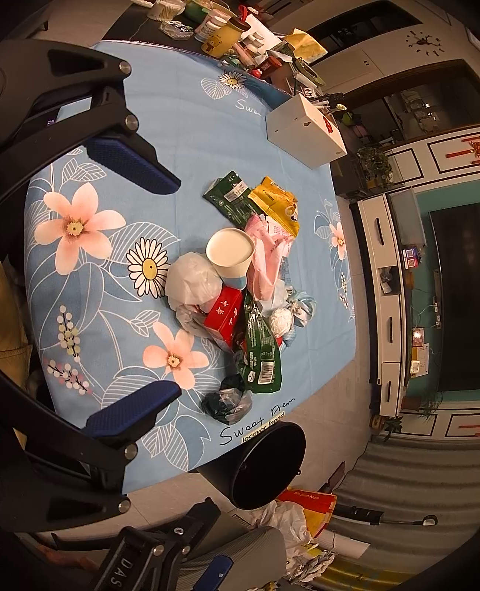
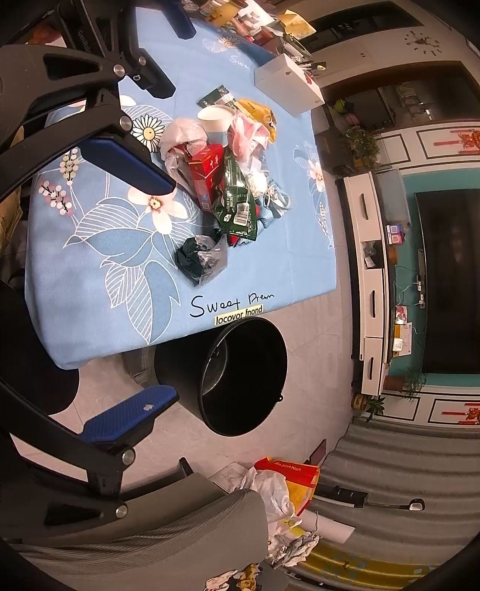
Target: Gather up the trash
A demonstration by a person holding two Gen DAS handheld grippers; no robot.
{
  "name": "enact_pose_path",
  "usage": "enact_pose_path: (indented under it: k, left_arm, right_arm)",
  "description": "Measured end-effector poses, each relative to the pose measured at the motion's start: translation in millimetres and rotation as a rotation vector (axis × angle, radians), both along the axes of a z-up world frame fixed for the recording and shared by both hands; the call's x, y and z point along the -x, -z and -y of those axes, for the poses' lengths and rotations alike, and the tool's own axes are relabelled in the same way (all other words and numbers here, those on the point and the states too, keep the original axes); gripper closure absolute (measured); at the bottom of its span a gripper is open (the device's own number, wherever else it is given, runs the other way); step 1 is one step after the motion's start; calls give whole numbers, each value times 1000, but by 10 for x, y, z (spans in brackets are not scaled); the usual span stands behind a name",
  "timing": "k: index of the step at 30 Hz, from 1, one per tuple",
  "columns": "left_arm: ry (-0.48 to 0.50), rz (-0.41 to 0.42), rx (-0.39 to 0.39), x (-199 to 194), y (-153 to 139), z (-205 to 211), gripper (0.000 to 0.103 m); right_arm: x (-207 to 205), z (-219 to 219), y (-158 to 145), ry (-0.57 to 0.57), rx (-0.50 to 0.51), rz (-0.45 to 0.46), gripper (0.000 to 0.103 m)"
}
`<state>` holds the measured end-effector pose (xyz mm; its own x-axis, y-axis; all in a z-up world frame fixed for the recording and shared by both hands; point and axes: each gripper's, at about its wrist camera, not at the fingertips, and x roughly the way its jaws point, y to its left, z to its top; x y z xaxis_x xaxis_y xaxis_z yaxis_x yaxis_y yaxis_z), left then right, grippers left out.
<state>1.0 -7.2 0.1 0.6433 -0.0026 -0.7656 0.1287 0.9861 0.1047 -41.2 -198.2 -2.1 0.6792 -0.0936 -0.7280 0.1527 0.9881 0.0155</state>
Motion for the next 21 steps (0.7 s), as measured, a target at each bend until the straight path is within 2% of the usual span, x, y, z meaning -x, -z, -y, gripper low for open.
enact_pose_path:
  k: [21]
  left_arm:
    - [11, -1, 4, 7, -8, -32, 2]
  right_arm:
    - [-6, 14, -5, 8, 4, -2, 3]
